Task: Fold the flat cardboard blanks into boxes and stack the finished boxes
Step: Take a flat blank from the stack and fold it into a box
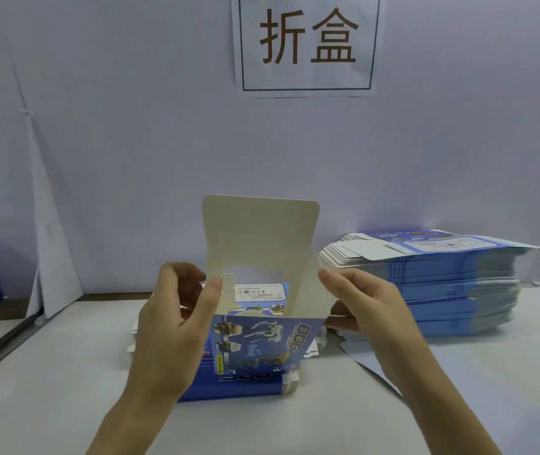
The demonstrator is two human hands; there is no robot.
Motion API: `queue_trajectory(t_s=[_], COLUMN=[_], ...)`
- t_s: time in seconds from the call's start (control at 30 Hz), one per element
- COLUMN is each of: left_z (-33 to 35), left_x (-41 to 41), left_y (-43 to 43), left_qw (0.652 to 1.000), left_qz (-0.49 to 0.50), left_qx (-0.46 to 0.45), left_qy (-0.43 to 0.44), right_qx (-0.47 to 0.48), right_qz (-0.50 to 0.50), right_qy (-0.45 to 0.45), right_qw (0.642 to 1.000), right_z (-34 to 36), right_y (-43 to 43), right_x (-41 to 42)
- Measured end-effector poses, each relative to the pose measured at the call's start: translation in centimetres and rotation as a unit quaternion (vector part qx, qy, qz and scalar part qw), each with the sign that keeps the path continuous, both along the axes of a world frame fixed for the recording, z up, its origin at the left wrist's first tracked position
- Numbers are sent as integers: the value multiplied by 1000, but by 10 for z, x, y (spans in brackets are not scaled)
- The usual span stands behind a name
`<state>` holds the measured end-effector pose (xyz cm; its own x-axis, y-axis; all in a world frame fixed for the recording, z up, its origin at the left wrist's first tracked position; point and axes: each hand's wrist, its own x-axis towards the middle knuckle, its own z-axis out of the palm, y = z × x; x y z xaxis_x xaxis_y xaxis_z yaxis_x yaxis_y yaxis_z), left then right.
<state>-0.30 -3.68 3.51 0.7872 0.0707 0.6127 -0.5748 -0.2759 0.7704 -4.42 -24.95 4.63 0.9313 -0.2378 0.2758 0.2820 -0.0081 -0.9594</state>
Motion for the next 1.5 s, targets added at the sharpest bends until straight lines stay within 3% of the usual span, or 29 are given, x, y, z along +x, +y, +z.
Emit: queue_trajectory(t_s=[0.17,0.37,0.63,0.77,0.97,1.17,1.5], left_z=[-4,-6,-6,-4,0,3,-8], left_x=[7,11,14,14,13,19,31], left_y=[0,1,2,7,6,24,33], left_qw=[995,992,989,989,979,937,822], left_qz=[-81,-98,-112,-111,-135,-251,-327], left_qx=[-36,-50,-50,-25,-89,-132,-353], left_qy=[39,58,86,92,124,205,306], right_qx=[35,229,294,273,221,224,302], right_qz=[-7,99,159,157,143,121,153], right_qy=[18,106,156,146,106,92,108], right_qw=[999,963,929,938,959,963,935], right_z=[-9,-24,-28,-30,-29,-29,-30], right_y=[-6,-5,-1,-3,-4,-9,-4], right_x=[9,19,21,24,24,25,25])
